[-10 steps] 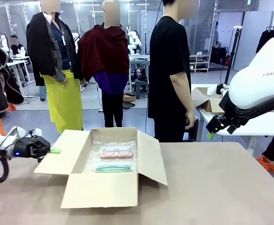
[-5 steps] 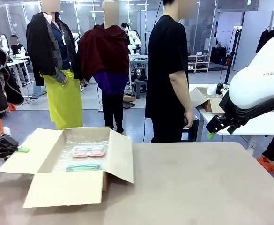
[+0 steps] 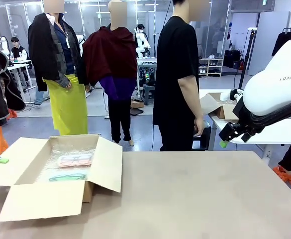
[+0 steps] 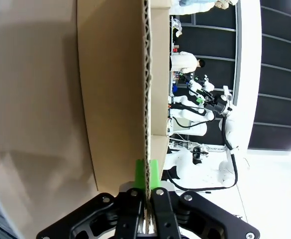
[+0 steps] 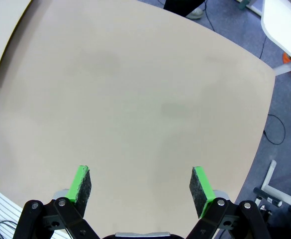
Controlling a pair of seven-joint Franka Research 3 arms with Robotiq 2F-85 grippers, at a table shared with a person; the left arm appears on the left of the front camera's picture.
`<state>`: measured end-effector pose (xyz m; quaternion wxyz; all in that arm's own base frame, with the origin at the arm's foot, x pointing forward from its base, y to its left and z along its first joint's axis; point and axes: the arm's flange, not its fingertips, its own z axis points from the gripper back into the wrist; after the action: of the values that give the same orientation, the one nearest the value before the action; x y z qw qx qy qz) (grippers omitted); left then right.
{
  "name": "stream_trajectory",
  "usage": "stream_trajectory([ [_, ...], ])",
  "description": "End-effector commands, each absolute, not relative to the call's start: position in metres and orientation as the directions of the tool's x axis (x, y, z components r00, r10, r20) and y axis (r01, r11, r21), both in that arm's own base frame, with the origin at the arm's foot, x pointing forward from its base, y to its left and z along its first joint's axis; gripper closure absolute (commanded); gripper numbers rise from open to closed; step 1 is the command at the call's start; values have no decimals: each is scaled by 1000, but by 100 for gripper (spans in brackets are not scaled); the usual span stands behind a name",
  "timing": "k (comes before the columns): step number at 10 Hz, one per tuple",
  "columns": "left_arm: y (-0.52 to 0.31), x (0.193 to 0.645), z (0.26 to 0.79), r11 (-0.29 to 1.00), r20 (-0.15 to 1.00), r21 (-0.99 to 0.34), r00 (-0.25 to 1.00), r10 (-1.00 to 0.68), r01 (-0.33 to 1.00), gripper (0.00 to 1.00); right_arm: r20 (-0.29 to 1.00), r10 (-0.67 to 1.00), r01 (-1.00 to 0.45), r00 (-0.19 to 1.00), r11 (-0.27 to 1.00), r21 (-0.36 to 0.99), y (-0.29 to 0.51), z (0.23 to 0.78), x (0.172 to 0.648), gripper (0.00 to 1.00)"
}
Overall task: Pack the glasses set securely to prepare it for shipping.
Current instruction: Position the Package Box on the left side of the table.
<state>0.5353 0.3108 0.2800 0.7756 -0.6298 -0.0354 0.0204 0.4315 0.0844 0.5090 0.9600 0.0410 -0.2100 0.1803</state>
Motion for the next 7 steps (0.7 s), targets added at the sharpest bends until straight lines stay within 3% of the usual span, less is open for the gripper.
stream_trajectory([
  [1, 340, 529, 285, 218, 7, -976, 998, 60, -7, 97, 424, 349, -383, 836, 924, -6, 84, 510, 432, 0],
  [7, 347, 521, 287, 237, 25, -971, 996, 86, 4, 97, 424, 349, -383, 836, 924, -6, 84, 510, 432, 0],
])
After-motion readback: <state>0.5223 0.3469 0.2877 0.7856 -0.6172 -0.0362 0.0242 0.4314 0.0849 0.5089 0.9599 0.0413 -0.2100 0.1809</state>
